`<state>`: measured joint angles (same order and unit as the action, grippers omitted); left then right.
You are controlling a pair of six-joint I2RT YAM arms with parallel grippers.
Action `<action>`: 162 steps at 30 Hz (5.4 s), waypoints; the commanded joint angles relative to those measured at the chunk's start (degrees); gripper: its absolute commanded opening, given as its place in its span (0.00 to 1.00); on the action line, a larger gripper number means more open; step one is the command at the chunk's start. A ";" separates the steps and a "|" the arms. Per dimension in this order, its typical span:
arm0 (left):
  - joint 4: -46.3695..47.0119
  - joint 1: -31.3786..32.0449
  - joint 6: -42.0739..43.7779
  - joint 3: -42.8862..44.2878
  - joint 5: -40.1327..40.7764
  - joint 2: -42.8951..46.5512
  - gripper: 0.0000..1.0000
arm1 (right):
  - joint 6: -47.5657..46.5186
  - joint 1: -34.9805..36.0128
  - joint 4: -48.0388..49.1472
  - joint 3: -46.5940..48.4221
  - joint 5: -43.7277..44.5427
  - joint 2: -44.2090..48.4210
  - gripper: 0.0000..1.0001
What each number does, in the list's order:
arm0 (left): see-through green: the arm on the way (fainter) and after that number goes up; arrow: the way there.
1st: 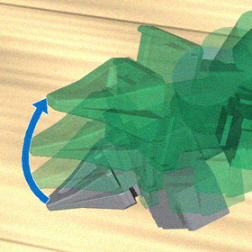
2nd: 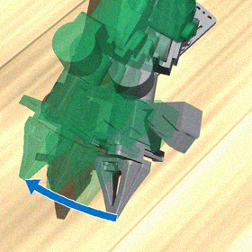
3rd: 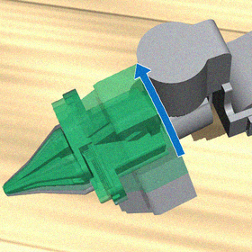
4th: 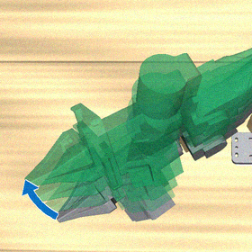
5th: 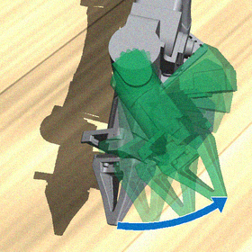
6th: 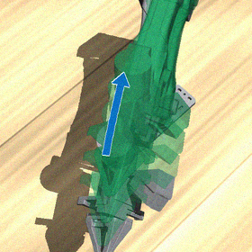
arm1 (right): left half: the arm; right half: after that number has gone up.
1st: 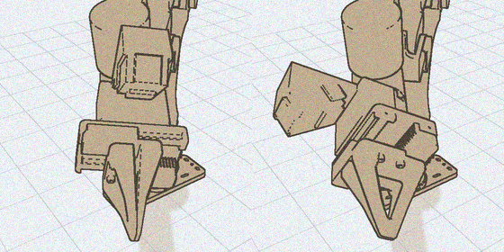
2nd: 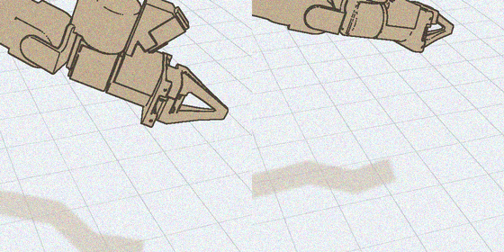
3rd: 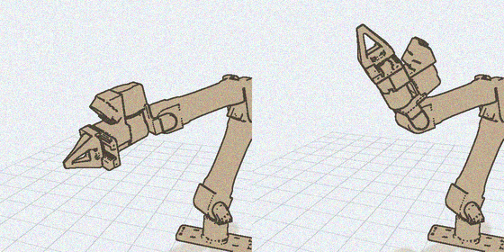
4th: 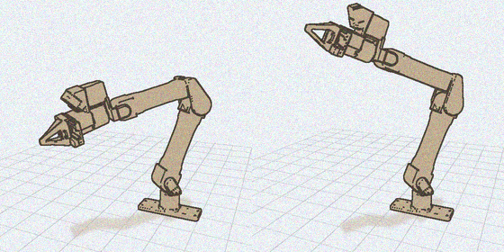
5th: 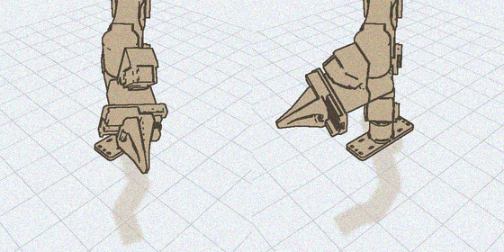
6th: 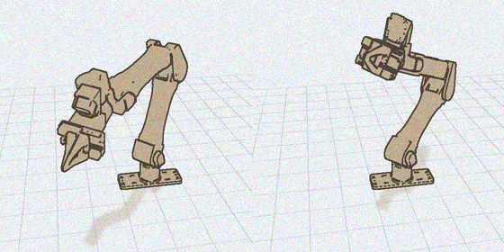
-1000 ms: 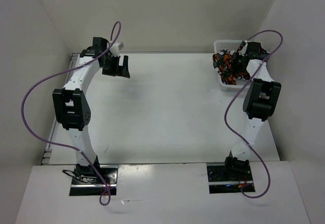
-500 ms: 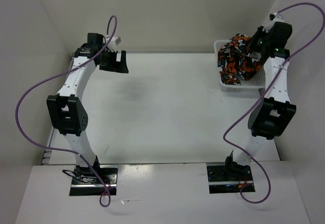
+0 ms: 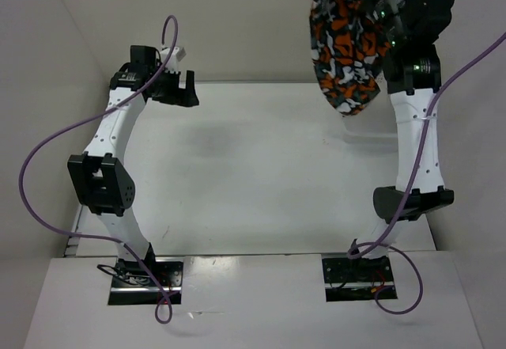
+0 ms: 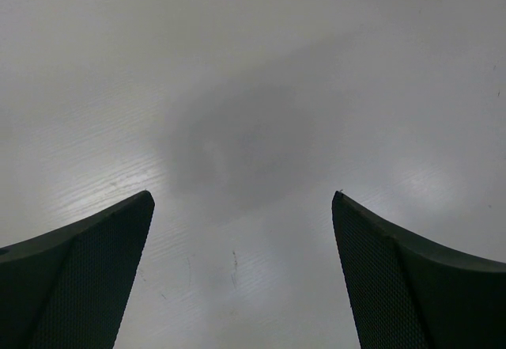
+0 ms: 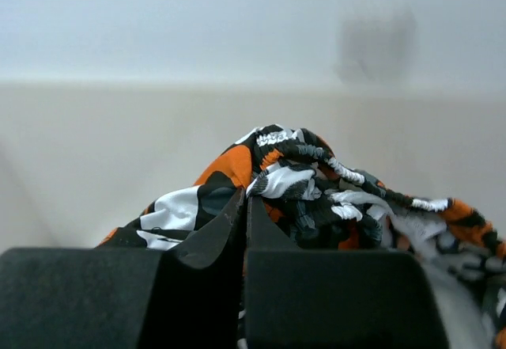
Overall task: Fold and stack the shorts
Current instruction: Grab the shorts from the pile, then move the shorts to the center of the board, then flatten the shorts out
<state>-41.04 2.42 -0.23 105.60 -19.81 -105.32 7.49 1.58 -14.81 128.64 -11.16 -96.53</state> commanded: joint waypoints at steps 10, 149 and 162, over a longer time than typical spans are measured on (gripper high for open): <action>3.33 -3.72 0.23 5.49 5.84 7.14 1.00 | 5.95 16.78 2.97 27.29 1.58 -11.22 0.00; -23.05 -19.73 0.23 53.00 -13.59 -10.88 0.00 | 0.87 12.39 -7.95 3.43 -12.67 -19.39 0.00; -23.31 -20.26 0.23 13.80 -10.96 11.68 0.00 | -1.69 8.96 -10.94 -45.49 -20.73 8.77 0.00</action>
<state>-60.18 -17.50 -0.19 130.76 -33.15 -93.47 6.13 10.28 -22.41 97.56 -26.28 -93.01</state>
